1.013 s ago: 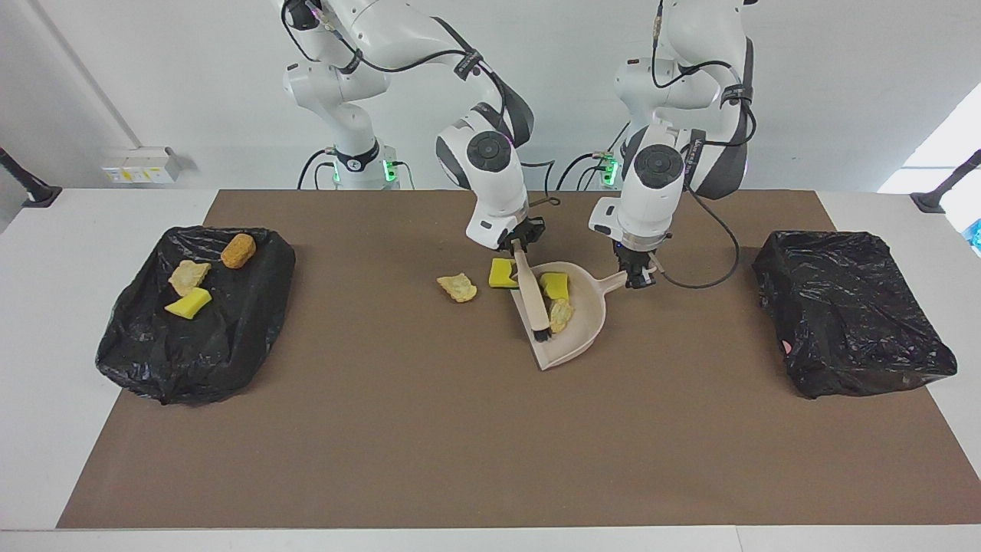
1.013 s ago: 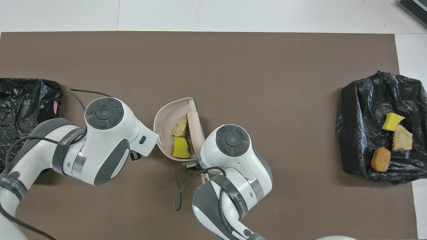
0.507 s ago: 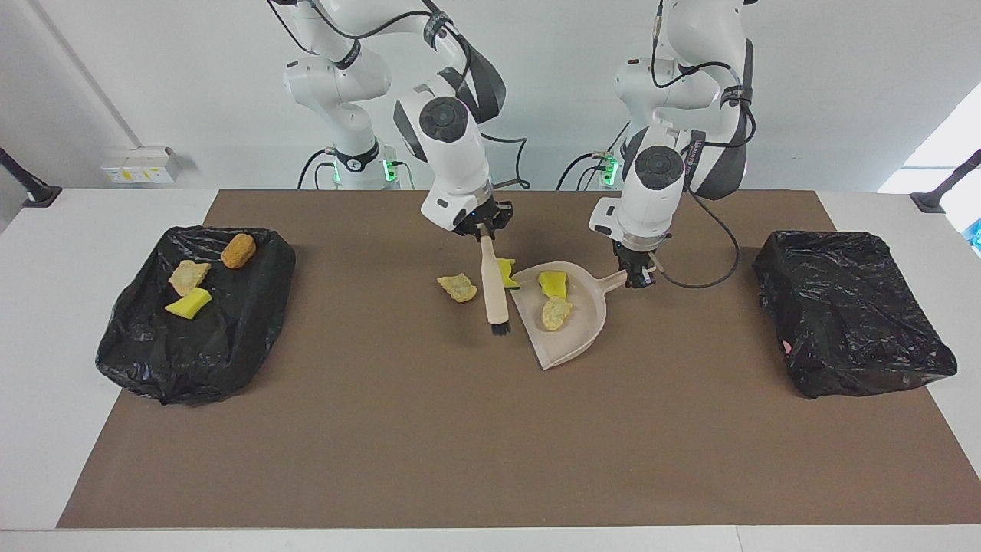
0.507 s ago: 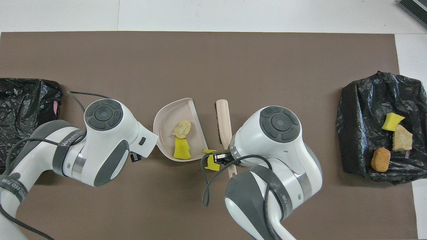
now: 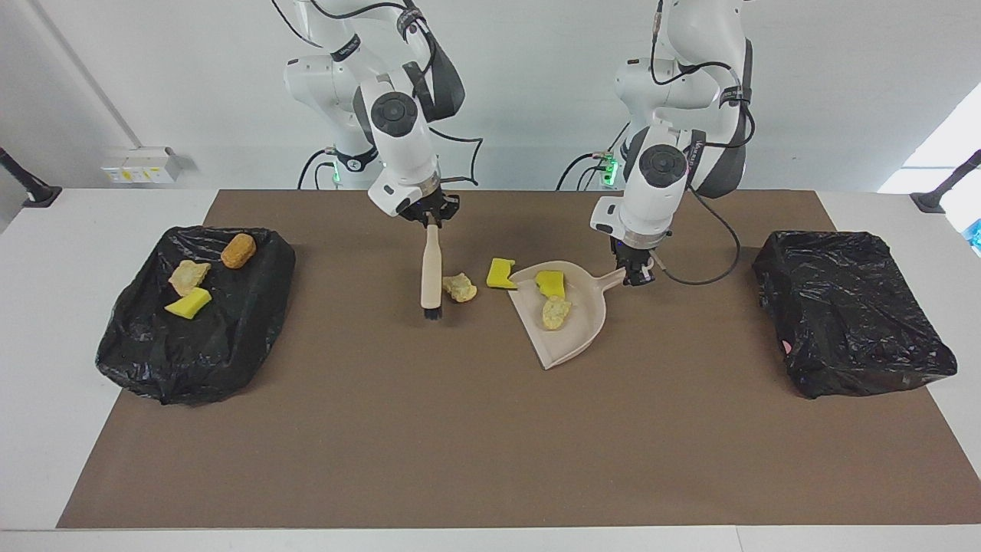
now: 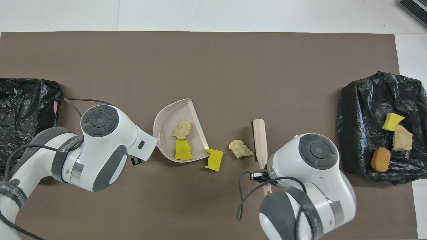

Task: Sweep and dump trash in bin
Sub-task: 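Draw the brush back and sweep remaining pieces into the dustpan again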

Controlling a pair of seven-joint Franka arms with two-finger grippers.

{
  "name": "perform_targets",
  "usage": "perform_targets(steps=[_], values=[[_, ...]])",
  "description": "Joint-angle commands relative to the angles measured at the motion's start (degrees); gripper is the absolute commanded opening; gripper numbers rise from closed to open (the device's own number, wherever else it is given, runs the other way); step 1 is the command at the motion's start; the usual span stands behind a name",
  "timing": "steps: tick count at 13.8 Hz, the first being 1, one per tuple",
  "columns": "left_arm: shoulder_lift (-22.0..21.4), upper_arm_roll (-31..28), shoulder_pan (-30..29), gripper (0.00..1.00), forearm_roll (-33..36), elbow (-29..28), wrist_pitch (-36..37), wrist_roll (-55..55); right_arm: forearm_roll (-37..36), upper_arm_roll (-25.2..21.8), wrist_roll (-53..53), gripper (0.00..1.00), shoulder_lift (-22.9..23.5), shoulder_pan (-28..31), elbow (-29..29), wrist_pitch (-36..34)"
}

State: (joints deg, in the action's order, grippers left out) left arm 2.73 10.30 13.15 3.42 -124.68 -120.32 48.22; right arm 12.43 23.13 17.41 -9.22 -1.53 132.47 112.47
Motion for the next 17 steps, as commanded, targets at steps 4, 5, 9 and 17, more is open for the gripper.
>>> perform_targets(steps=[4,5,9,17], values=[[-2.4,-0.2,0.3,0.0,-0.8,-2.9,-1.9,-1.4,3.9,0.9,-4.5,0.0,-4.4,0.7,10.2,9.6],[-2.4,-0.2,0.3,0.0,-0.8,-3.0,-1.9,-1.4,4.6,0.9,-3.1,0.0,-2.9,-0.9,10.1,10.9],[-2.5,-0.3,0.6,0.0,-0.8,-3.0,-1.9,-2.0,5.9,0.9,6.2,0.0,4.8,-7.9,6.2,16.7],[-2.5,-0.3,0.6,0.0,-0.8,-3.0,-1.8,-2.4,6.0,1.1,23.3,0.0,21.0,-19.3,-15.2,17.4]])
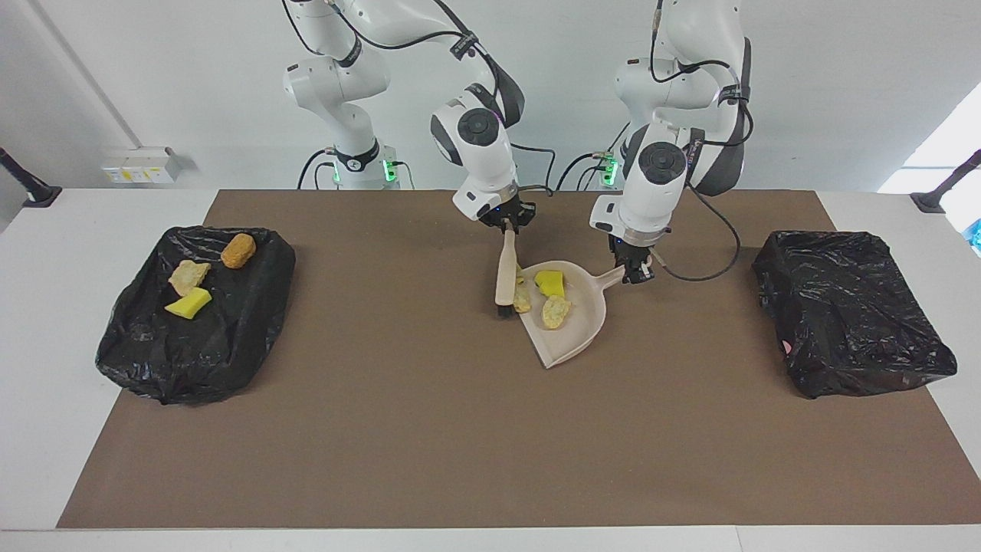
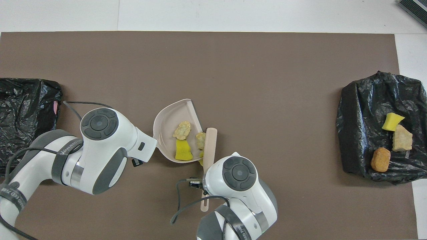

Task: Sweep and dump trash in bin
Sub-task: 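Draw the brush back and sweep remaining pieces into the dustpan again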

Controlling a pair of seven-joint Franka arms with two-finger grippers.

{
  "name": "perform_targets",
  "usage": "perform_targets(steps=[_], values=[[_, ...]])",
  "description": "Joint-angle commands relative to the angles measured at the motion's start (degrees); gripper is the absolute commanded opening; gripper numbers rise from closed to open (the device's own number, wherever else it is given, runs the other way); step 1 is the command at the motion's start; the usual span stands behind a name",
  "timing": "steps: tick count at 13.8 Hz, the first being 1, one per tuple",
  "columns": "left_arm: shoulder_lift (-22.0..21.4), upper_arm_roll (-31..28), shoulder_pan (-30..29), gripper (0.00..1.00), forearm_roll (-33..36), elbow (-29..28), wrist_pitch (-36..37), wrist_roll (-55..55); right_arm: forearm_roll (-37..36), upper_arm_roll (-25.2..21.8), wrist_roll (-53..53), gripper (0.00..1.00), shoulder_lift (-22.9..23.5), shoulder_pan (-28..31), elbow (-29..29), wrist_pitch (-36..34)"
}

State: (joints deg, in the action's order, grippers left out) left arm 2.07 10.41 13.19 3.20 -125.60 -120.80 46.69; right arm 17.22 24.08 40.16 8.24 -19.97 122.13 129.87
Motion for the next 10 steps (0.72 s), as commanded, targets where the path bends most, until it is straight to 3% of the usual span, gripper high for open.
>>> perform_targets(steps=[1,4,10], values=[[-1.8,-0.4,0.6,0.0,-0.6,-2.2,-1.4,-0.8,1.4,0.1,0.7,0.0,3.7,-1.6,-6.1,0.0],[-1.8,-0.4,0.5,0.0,-0.6,-2.1,-1.4,-0.9,4.6,0.1,0.0,0.0,3.2,-1.5,-9.6,-2.3],[-1.3,-0.4,0.1,0.0,-0.6,-0.6,-0.6,-0.9,3.4,-0.4,-4.0,0.0,-4.0,4.1,-9.7,-15.2]])
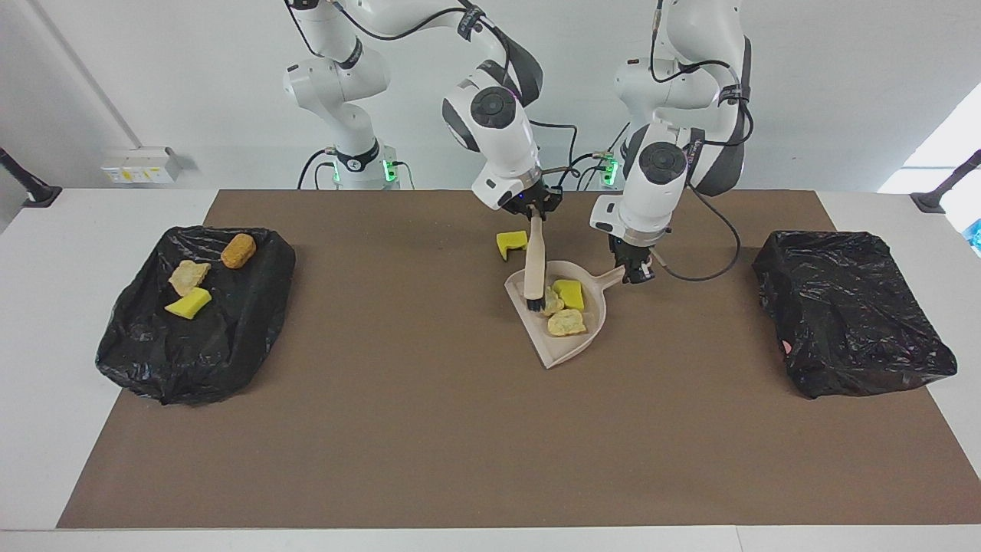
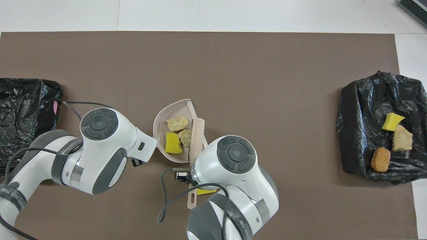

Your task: Sweep and dump trash in bin

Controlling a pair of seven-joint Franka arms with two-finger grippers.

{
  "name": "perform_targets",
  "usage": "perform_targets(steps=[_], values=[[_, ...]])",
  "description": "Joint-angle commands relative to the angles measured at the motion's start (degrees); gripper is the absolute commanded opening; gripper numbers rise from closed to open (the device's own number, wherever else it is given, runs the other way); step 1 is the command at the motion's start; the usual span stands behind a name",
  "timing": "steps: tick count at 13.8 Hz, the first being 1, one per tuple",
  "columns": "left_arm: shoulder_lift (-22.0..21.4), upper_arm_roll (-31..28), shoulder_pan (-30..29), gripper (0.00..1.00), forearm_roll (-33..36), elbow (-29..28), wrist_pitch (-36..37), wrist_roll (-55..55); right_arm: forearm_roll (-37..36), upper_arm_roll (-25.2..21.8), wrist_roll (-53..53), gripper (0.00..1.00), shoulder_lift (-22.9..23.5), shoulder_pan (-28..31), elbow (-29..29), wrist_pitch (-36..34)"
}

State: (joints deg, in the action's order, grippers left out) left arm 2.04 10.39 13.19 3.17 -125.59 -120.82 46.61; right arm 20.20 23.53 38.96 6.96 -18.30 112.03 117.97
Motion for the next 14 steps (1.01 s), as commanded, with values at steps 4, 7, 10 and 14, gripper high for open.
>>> perform_targets(steps=[4,7,10,14], values=[[-1.3,-0.6,-1.0,0.0,-0.6,1.2,0.1,-0.8,-2.4,-0.1,-4.2,0.0,-7.0,4.8,7.4,-5.1],[-1.7,-0.6,-3.8,0.0,-0.6,3.4,2.3,-0.6,-2.4,0.1,-1.3,0.0,-9.3,4.3,10.6,-2.7],[-3.6,-0.7,-7.5,0.0,-3.3,4.7,5.2,0.2,-2.0,0.6,-4.0,0.0,-13.0,2.0,14.9,-3.1],[-7.1,-0.9,-13.0,0.0,-4.9,6.0,12.3,3.1,1.2,0.6,-20.2,0.0,-15.5,-3.8,19.0,-3.5]])
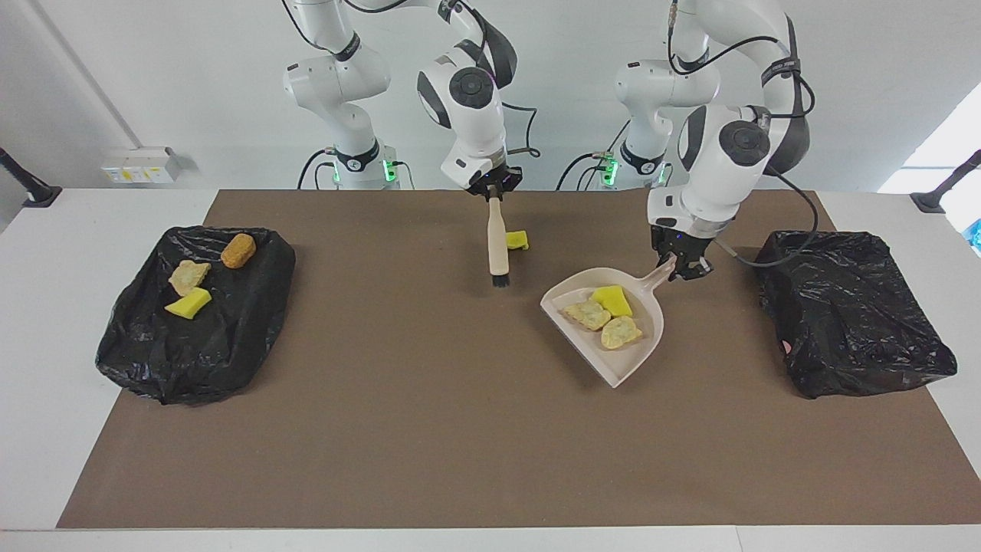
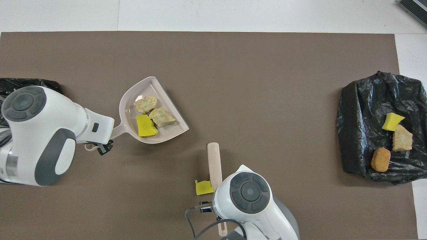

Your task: Sweep and dump trash in bin

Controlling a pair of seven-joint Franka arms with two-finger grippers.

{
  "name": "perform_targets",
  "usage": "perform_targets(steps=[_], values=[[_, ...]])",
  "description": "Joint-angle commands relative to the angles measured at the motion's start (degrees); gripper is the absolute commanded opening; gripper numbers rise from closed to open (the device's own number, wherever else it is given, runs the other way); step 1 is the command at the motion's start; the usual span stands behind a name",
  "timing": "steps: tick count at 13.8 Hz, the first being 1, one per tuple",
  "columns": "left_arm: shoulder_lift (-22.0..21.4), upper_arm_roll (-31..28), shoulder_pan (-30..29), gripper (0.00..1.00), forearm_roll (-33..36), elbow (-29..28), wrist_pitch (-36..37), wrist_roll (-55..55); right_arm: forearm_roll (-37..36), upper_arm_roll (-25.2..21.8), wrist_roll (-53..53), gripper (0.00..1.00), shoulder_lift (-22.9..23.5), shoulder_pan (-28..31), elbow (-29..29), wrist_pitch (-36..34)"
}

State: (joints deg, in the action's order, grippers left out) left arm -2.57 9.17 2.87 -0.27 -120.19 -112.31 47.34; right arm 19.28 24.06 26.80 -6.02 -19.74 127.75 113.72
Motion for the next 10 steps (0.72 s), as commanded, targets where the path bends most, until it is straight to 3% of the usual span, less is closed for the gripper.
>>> perform_targets(steps=[1,3,6,10], values=[[-3.0,0.3,-4.0,0.0,-1.6,1.4,5.5,3.1,3.9,0.0,-13.2,0.0,-2.5,-3.5,4.2,0.8],[-3.6,0.2,-8.1,0.0,-1.6,3.8,8.8,5.2,7.9,0.0,-21.9,0.0,-2.7,-5.0,6.0,0.7],[-3.6,0.1,-14.5,0.0,-3.2,8.0,13.9,12.5,8.2,-0.2,-25.8,0.0,-1.1,-5.1,9.2,4.0],[-6.5,-0.1,-15.8,0.0,-3.2,4.5,14.1,23.9,6.9,-0.5,-31.5,0.0,2.5,1.7,7.9,4.5]])
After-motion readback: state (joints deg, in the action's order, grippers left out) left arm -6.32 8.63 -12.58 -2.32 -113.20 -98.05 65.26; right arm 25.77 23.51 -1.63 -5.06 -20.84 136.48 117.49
